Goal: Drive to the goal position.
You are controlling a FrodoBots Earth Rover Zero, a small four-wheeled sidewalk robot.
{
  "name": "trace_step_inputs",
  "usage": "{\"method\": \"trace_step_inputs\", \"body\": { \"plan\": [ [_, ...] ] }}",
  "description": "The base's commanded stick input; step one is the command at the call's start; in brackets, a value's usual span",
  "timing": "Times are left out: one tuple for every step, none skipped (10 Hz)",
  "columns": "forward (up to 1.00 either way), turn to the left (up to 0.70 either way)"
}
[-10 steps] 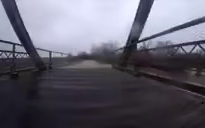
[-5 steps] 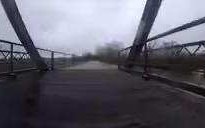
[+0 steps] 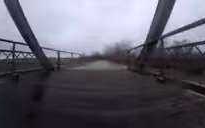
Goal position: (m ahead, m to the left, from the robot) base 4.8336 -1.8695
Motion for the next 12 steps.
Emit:
{"method": "trace_step_inputs", "body": {
  "plan": [
    [1.00, 0.02],
    [1.00, 0.02],
    [1.00, 0.02],
    [1.00, 0.00],
    [1.00, 0.00],
    [1.00, 0.00],
    [1.00, 0.00],
    [1.00, 0.00],
    [1.00, 0.00],
    [1.00, 0.00],
    [1.00, 0.00],
    [1.00, 0.00]
  ]
}}
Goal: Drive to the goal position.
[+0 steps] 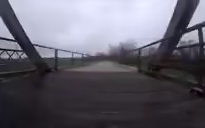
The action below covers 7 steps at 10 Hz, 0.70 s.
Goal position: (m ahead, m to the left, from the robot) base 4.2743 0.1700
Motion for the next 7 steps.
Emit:
{"method": "trace_step_inputs", "body": {
  "plan": [
    [1.00, 0.00],
    [1.00, 0.00],
    [1.00, 0.00],
    [1.00, 0.03],
    [1.00, 0.03],
    [1.00, 0.03],
    [1.00, 0.03]
  ]
}}
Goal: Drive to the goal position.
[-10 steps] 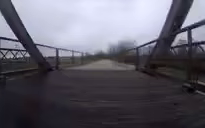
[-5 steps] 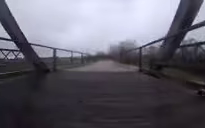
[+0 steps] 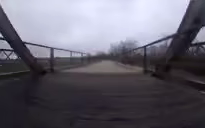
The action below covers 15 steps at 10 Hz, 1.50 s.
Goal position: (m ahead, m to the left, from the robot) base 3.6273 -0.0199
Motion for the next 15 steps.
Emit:
{"method": "trace_step_inputs", "body": {
  "plan": [
    [1.00, 0.04],
    [1.00, 0.04],
    [1.00, 0.06],
    [1.00, 0.07],
    [1.00, 0.07],
    [1.00, 0.06],
    [1.00, 0.04],
    [1.00, 0.03],
    [1.00, 0.02],
    [1.00, 0.02],
    [1.00, 0.02],
    [1.00, 0.02],
    [1.00, 0.02],
    [1.00, 0.02],
    [1.00, 0.02]
  ]
}}
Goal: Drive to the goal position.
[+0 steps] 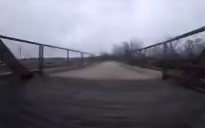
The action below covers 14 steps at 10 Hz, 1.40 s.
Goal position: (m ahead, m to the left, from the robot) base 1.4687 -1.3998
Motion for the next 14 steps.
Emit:
{"method": "trace_step_inputs", "body": {
  "plan": [
    [1.00, 0.02],
    [1.00, 0.02],
    [1.00, 0.02],
    [1.00, 0.02],
    [1.00, 0.02],
    [1.00, 0.02],
    [1.00, 0.03],
    [1.00, 0.03],
    [1.00, 0.02],
    [1.00, 0.02],
    [1.00, 0.02],
    [1.00, 0.03],
    [1.00, 0.02],
    [1.00, 0.03]
  ]
}}
